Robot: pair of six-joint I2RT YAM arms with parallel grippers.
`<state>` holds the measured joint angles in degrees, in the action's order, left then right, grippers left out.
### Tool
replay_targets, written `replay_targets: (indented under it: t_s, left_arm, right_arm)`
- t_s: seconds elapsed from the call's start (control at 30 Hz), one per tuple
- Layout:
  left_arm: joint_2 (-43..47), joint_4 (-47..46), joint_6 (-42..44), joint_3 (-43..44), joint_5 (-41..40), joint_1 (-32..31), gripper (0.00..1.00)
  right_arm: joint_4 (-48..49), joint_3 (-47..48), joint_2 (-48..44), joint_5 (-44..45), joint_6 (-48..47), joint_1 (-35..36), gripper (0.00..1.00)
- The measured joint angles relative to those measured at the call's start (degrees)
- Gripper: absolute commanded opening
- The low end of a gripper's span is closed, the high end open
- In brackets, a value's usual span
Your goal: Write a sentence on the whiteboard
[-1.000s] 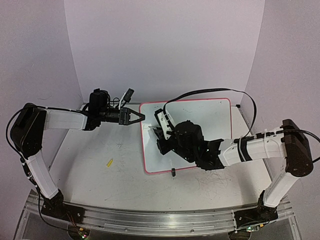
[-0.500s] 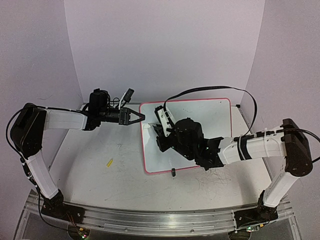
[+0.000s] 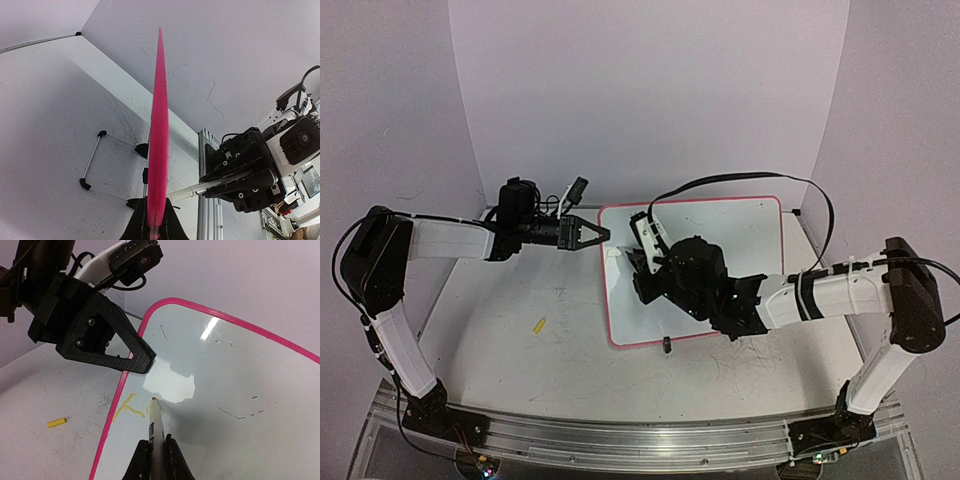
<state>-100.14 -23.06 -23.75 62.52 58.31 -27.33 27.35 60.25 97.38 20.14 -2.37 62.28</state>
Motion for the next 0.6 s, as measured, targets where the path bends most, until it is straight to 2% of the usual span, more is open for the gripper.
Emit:
replay_targets:
  t_s: [0.6]
  left_arm:
    - [0.0,0.0,0.0,0.0,-0.1,0.0,0.00]
  right_arm:
    - [-0.4,-1.2,0.0,-0.7,2.2,0.4,0.00]
